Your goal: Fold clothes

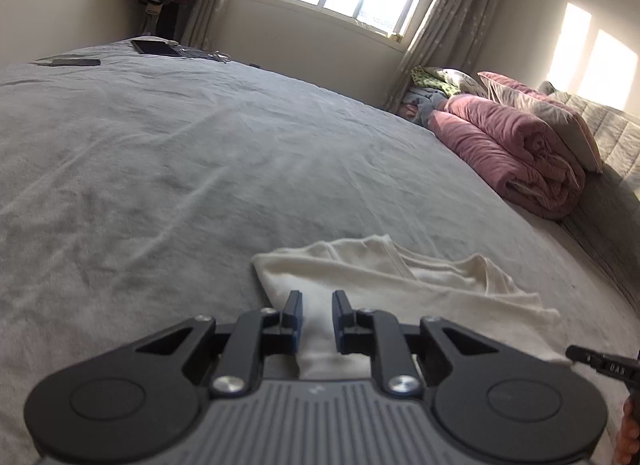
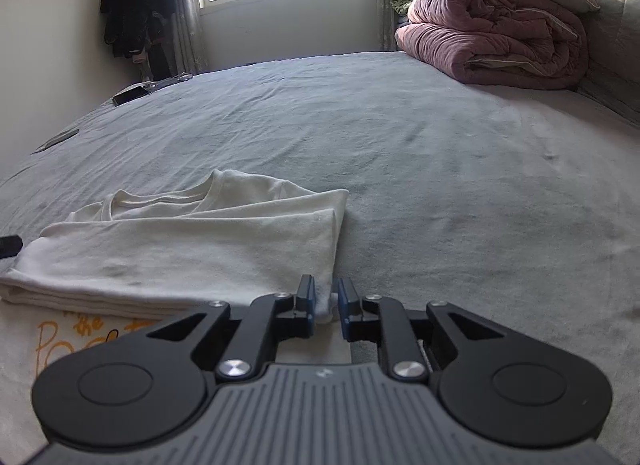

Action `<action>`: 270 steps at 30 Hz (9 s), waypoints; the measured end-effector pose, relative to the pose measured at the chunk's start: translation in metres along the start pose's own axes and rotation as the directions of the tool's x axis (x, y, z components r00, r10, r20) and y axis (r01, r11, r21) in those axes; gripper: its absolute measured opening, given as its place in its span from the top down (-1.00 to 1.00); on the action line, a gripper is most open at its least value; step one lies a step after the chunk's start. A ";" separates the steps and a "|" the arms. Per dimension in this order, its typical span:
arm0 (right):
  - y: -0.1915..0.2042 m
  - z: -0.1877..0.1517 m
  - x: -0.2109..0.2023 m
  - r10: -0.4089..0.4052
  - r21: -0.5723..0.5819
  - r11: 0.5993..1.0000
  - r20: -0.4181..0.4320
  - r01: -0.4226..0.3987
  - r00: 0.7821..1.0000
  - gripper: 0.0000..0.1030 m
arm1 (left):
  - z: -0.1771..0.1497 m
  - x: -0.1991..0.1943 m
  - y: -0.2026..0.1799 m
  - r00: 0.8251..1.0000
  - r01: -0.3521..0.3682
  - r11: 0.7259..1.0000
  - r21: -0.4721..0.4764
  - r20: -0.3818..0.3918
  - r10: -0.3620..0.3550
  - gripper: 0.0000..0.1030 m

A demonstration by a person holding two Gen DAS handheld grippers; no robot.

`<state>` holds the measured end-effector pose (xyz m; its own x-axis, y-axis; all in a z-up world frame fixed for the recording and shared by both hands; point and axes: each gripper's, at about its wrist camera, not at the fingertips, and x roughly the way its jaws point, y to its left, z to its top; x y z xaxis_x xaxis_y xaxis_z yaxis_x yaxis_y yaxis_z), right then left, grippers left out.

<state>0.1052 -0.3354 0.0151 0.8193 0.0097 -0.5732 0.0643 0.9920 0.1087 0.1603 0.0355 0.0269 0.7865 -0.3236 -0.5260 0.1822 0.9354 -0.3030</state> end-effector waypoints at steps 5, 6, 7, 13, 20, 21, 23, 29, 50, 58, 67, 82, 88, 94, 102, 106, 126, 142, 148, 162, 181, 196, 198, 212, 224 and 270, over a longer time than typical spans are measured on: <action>0.003 -0.007 -0.027 0.013 -0.013 1.000 0.010 -0.012 1.000 0.64 | -0.023 -0.014 -0.011 0.997 -0.068 0.994 0.082 -0.018 0.070 0.58; 0.003 -0.010 -0.030 0.017 -0.011 1.000 -0.005 -0.017 1.000 0.64 | -0.026 -0.016 -0.012 0.996 -0.082 0.993 0.087 -0.021 0.085 0.51; 0.004 -0.014 -0.032 0.021 -0.010 1.000 -0.020 -0.021 1.000 0.64 | -0.029 -0.019 -0.010 0.995 -0.089 0.993 0.080 -0.029 0.091 0.47; 0.014 -0.045 -0.039 -0.005 -0.083 0.997 -0.055 0.000 0.998 0.67 | -0.052 -0.044 -0.012 0.989 -0.137 0.987 0.089 -0.050 0.142 0.48; 0.005 -0.065 -0.070 0.000 -0.009 1.000 -0.067 -0.001 0.998 0.67 | -0.076 -0.085 -0.011 0.986 -0.153 0.987 0.042 -0.066 0.155 0.48; 0.004 -0.068 -0.075 0.001 -0.004 1.000 -0.069 -0.001 0.998 0.67 | -0.081 -0.091 -0.012 0.985 -0.158 0.987 0.037 -0.069 0.161 0.48; 0.005 -0.077 -0.088 -0.001 0.010 1.000 -0.071 0.002 0.997 0.67 | -0.090 -0.103 -0.015 0.982 -0.169 0.985 0.028 -0.076 0.171 0.48; 0.010 -0.103 -0.127 -0.027 0.017 0.999 -0.091 0.028 0.995 0.57 | -0.121 -0.147 -0.022 0.979 -0.189 0.982 0.025 -0.078 0.191 0.48; -0.008 -0.177 -0.237 0.028 0.129 0.992 -0.094 -0.016 0.995 0.62 | -0.172 -0.241 0.002 0.988 -0.089 0.976 -0.197 -0.145 0.061 0.44; -0.058 -0.194 -0.252 0.063 0.377 0.925 -0.009 -0.055 0.998 0.42 | -0.176 -0.245 0.018 0.994 -0.010 0.954 -0.301 -0.109 -0.024 0.36; -0.062 -0.190 -0.251 0.098 0.472 0.877 0.012 -0.092 0.995 0.20 | -0.181 -0.236 0.020 0.981 0.119 0.911 -0.394 -0.094 -0.169 0.21; -0.057 -0.189 -0.239 0.135 0.501 0.855 0.037 -0.135 0.990 0.21 | -0.184 -0.225 -0.004 0.984 0.100 0.969 -0.224 -0.120 -0.129 0.08; -0.055 -0.189 -0.235 0.139 0.513 0.848 0.030 -0.134 0.990 0.69 | -0.184 -0.221 -0.005 0.966 0.167 0.958 -0.234 -0.154 -0.206 0.83; -0.054 -0.186 -0.246 0.135 0.511 0.843 0.101 -0.168 0.986 0.82 | -0.179 -0.226 -0.004 0.961 0.187 0.947 -0.262 -0.151 -0.232 0.83; -0.058 -0.181 -0.263 0.129 0.517 0.832 0.172 -0.200 0.977 0.84 | -0.164 -0.246 -0.014 0.971 0.162 0.964 -0.210 -0.139 -0.193 0.84; -0.061 -0.181 -0.271 0.124 0.528 0.824 0.185 -0.205 0.975 0.85 | -0.160 -0.253 -0.019 0.976 0.139 0.974 -0.178 -0.144 -0.165 0.84; -0.048 -0.187 -0.279 0.082 0.363 0.928 0.024 -0.085 0.996 0.84 | -0.185 -0.255 -0.052 0.965 -0.090 0.993 0.075 -0.242 0.106 0.70; -0.039 -0.177 -0.266 0.083 0.321 0.944 -0.001 -0.079 0.997 0.73 | -0.167 -0.283 -0.046 0.976 -0.143 0.984 0.109 -0.147 0.158 0.39; -0.022 -0.155 -0.243 0.092 0.209 0.974 -0.025 -0.085 0.995 0.73 | -0.149 -0.269 -0.050 0.981 -0.149 0.981 0.124 -0.108 0.163 0.37; 0.011 -0.154 -0.200 0.098 -0.039 0.994 -0.132 -0.104 0.986 0.72 | -0.168 -0.196 -0.079 0.986 -0.112 0.957 0.267 -0.091 0.141 0.33; -0.025 -0.167 -0.237 0.054 0.166 0.985 -0.069 -0.042 0.996 0.28 | -0.186 -0.252 -0.037 0.988 -0.097 0.978 0.187 -0.101 0.117 0.21; -0.053 -0.177 -0.247 0.150 0.405 0.910 -0.122 -0.089 0.981 0.28 | -0.190 -0.268 -0.021 0.990 -0.070 0.989 0.133 -0.109 0.085 0.22; -0.052 -0.178 -0.248 0.150 0.398 0.913 -0.123 -0.089 0.981 0.28 | -0.191 -0.267 -0.022 0.990 -0.072 0.987 0.143 -0.112 0.088 0.22; -0.052 -0.185 -0.252 0.171 0.433 0.895 -0.111 -0.107 0.979 0.68 | -0.194 -0.269 -0.031 0.988 -0.086 0.983 0.162 -0.111 0.105 0.71; -0.056 -0.181 -0.253 0.203 0.480 0.863 -0.044 -0.158 0.978 0.80 | -0.186 -0.270 -0.024 0.986 -0.082 0.991 0.102 -0.138 0.096 0.99; -0.054 -0.183 -0.257 0.216 0.489 0.853 -0.011 -0.183 0.976 0.80 | -0.178 -0.259 -0.004 0.982 0.025 0.971 -0.237 -0.176 -0.069 0.83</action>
<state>-0.2137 -0.3683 0.0079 0.8073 0.2255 -0.5453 0.1829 0.7829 0.5946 -0.1496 0.0899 0.0229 0.6559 -0.4072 -0.6356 0.0569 0.8663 -0.4963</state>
